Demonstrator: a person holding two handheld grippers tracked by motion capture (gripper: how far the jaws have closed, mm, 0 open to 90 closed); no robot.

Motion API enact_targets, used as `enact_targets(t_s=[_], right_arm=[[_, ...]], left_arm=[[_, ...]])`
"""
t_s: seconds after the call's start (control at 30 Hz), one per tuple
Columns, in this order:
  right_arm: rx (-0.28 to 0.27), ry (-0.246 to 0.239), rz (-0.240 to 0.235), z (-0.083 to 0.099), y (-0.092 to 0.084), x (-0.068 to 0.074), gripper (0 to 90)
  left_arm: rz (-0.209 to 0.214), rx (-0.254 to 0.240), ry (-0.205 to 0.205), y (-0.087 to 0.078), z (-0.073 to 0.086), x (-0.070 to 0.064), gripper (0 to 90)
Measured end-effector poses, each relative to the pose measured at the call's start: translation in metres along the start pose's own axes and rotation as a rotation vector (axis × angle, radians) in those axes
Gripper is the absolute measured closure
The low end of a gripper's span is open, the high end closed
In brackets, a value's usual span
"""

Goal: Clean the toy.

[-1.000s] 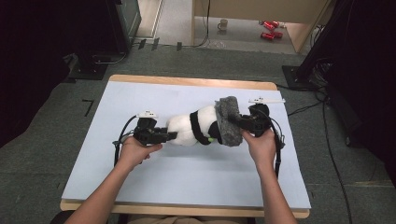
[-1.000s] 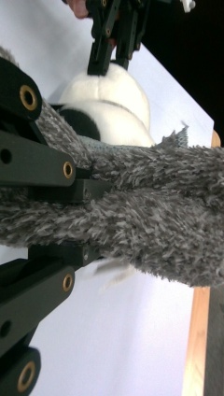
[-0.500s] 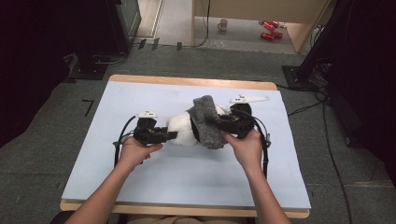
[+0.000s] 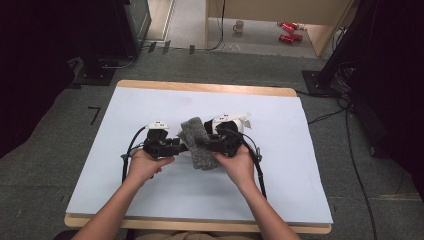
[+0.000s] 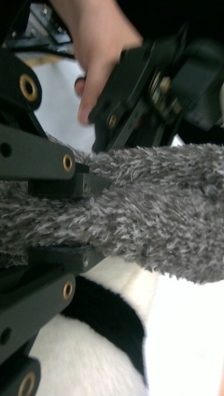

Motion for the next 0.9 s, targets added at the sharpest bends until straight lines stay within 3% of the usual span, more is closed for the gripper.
enact_targets(t_s=[0.17,0.53,0.73,0.9], right_arm=[[0.004,-0.019,0.019,0.004,0.005,-0.008,73.1],[0.025,-0.052,0.081,0.001,-0.01,-0.022,77.0],[0.012,-0.057,0.116,-0.008,-0.026,-0.029,78.5],[-0.037,-0.016,0.139,-0.017,-0.047,-0.043,78.3]], left_arm=[[-0.005,-0.002,0.003,0.001,0.001,0.0,59.0],[-0.011,0.014,0.024,0.001,0.0,0.001,58.7],[-0.011,0.017,0.028,0.0,-0.001,0.004,58.7],[-0.002,0.022,0.026,0.0,-0.003,0.007,58.8]])
Point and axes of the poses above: each handheld gripper's, and its own axes: y roughly forward along the jaws, z roughly out of its underside, x roughly to its left, the point moved 10 cm from there along y, roughly forward along the jaws, and after that the axes turned 7 degrees about -x, right-handed, at the moved point
